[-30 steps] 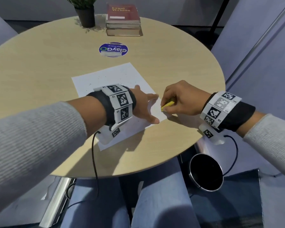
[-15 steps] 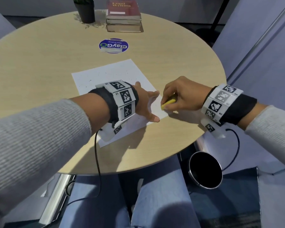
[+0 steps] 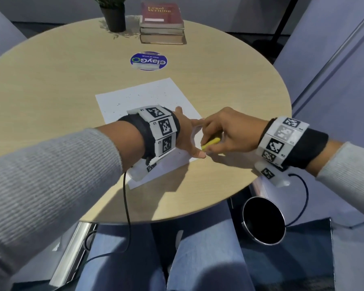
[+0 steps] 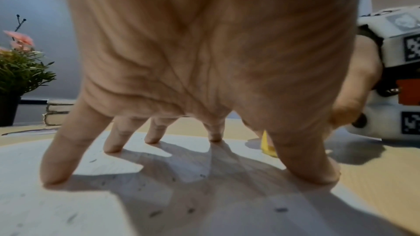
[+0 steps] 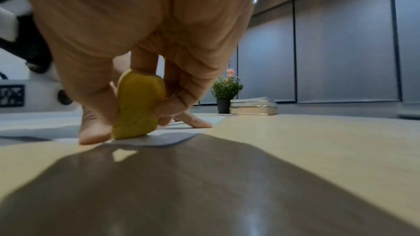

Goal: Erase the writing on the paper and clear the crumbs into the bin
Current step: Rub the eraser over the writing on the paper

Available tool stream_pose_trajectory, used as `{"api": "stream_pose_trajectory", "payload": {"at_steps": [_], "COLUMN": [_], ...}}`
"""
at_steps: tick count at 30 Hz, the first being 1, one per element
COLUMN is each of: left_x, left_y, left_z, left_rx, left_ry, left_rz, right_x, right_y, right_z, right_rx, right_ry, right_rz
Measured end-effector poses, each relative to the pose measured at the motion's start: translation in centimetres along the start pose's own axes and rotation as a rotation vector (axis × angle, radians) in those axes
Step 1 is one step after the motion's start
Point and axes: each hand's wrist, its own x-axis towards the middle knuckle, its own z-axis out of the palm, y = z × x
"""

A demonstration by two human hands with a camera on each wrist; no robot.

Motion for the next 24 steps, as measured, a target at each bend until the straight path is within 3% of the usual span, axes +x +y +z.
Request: {"api": "stream_pose_trajectory", "payload": {"at_steps": [5, 10, 14, 20, 24], "left_x": [-0.1, 0.0, -0.4, -1.1, -1.6], "left_y": [0.1, 0.0, 0.0, -1.4, -1.2], "left_z": [0.0, 0.0, 0.2, 0.0, -0.5], "left_rx": [0.004, 0.004, -0.03, -0.118, -0.099], "left_ry": [0.006, 0.005, 0.021, -0.036, -0.037], "left_rz": [-0.005, -0.008, 0.0, -0.091, -0.075], "right_x": [1.4, 0.4, 2.2, 2.2, 2.3], "right_y": [1.7, 0.2, 1.8, 2.2, 2.1], "right_z": [-1.2, 0.0, -1.2, -0.9, -0.8], "right_rx": [-0.043, 0.028, -0.007, 0.014, 0.024], "right_ry": [0.1, -0.003, 0.088, 0.091, 0.098], "right_rz": [0.094, 0.03, 0.099, 0.117, 0.124]}}
